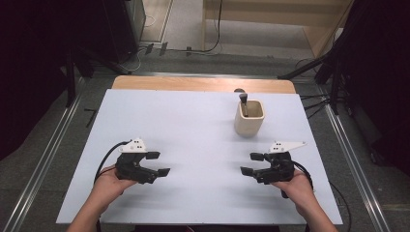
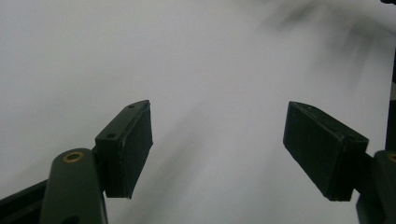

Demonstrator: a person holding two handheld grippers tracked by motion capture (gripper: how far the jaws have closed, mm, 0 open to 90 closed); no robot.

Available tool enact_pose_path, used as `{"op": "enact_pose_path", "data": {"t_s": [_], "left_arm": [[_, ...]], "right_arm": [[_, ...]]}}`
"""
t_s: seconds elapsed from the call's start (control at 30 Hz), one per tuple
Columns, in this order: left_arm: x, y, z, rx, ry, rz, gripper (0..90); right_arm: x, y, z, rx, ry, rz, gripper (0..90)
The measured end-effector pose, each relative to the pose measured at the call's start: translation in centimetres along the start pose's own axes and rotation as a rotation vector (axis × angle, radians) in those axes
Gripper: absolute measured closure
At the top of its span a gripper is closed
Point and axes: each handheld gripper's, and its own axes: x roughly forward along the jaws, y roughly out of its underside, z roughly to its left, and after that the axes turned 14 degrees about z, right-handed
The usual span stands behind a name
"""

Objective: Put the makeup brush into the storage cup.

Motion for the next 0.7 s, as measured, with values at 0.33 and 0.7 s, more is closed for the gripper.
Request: {"op": "enact_pose_path", "data": {"t_s": [0.33,0.7], "left_arm": [[-0.01,0.02,0.06,0.002,0.003,-0.003,24.7],[0.01,0.00,0.16,0.001,0.002,-0.001,24.7]], "right_arm": [[-0.39,0.31,-0.62,0.005,0.015,0.000,25.9],[-0.33,0.16,-0.97,0.008,0.016,0.005,25.9]]}}
